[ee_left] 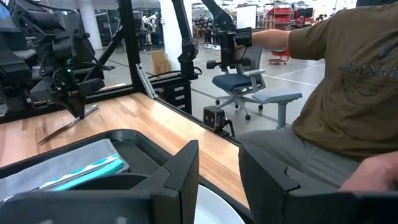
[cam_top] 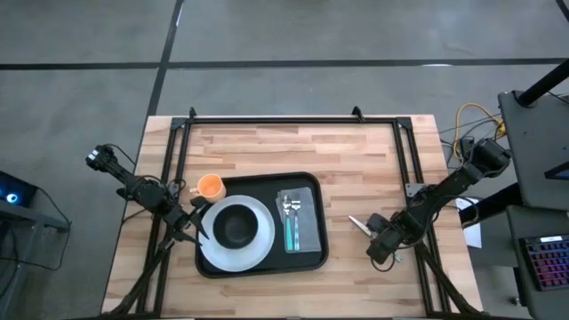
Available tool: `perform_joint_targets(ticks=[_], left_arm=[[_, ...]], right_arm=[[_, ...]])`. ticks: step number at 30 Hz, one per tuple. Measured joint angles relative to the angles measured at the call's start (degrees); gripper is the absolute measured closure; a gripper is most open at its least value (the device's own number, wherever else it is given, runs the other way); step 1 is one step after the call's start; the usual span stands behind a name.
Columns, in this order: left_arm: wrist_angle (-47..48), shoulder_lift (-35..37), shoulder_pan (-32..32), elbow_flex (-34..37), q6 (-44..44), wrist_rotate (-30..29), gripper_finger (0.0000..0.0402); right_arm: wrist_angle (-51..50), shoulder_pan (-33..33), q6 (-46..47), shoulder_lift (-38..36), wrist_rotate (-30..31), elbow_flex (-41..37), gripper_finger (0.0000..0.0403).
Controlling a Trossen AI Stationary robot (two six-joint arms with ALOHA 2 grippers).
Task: Set up tray
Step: Put the white patterned knife on the gray napkin to the right of the white patterned fork
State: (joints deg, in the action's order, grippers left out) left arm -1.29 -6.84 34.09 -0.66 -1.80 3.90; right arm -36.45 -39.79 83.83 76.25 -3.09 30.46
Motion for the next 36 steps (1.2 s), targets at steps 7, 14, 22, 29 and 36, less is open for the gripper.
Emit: perform_joint_targets(ticks=[7,14,22,29,36], left_arm=[[0.0,0.0,0.0,0.0,0.0,0.0,0.0306],[0.0,0.0,0.0,0.0,0.0,0.0,0.0306],[0.0,0.0,0.0,0.0,0.0,0.0,0.0306],[0.0,0.0,0.0,0.0,0.0,0.0,0.0306],[0.0,0.0,0.0,0.0,0.0,0.0,0.0306]], right_arm=[[-0.2,0.1,0.7,0.0,-0.3,0.0,0.0386],[-0.3,0.2,6.8,-0.5,-0.4,-0.1,0.0388],[-1.3,0.4,14.8,-1.5,-0.2,0.3,0.0389],[-7.1,1.0,22.3,-1.4,-0.1,3.9,0.0390],[-8.5,4.3,26.4,-0.9,1.6,8.0,0.0390]])
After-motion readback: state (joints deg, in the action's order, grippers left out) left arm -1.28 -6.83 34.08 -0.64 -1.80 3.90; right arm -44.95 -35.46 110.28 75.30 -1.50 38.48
